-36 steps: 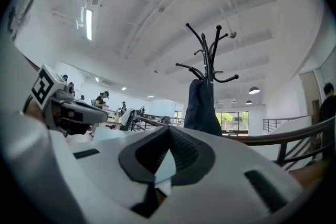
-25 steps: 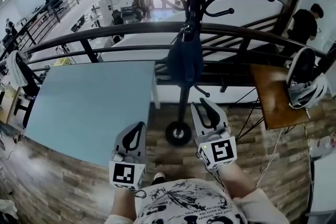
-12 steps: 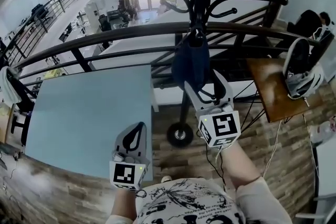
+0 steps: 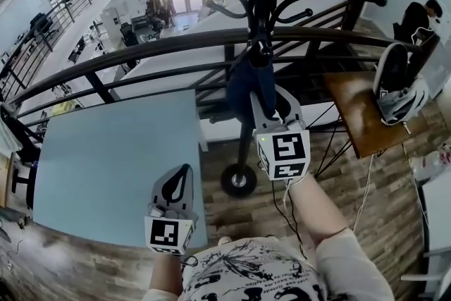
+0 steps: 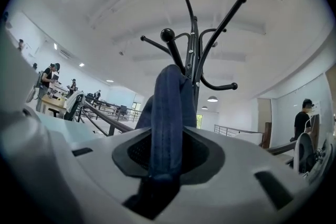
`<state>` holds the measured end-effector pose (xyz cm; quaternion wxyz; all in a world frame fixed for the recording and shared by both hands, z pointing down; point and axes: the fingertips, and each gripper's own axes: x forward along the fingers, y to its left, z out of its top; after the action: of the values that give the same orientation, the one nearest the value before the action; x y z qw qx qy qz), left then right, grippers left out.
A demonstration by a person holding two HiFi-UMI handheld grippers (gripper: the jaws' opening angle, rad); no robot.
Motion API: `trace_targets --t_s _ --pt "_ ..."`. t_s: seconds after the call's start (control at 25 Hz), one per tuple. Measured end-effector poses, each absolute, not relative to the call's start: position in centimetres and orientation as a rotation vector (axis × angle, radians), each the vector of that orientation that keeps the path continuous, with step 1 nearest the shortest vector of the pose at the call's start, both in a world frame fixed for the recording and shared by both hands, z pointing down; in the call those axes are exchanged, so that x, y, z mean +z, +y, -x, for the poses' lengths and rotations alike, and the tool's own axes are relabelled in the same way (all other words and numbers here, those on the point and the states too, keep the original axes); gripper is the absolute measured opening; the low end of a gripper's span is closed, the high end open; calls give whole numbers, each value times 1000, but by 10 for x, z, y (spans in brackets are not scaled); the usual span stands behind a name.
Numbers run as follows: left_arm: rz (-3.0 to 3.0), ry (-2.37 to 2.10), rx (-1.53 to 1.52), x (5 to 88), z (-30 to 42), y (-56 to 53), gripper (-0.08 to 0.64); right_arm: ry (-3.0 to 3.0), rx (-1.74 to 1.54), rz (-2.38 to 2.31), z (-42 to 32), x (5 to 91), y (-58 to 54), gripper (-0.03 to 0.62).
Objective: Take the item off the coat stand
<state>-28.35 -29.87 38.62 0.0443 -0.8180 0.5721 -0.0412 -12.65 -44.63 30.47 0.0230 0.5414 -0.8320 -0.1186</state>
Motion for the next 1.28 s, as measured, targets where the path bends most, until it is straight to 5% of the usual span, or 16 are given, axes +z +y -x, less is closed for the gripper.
trace_targets --t_s 0.28,0.8,1.28 --pt "2515 1736 -106 392 275 -306 5 -2614 -343 -1620 126 305 -444 29" --pt "2501 1750 -95 386 252 -303 5 -2765 -474 -1494 116 262 -379 28" --pt "2497 1765 -116 387 218 -298 5 -2785 -419 -1315 98 305 -350 29"
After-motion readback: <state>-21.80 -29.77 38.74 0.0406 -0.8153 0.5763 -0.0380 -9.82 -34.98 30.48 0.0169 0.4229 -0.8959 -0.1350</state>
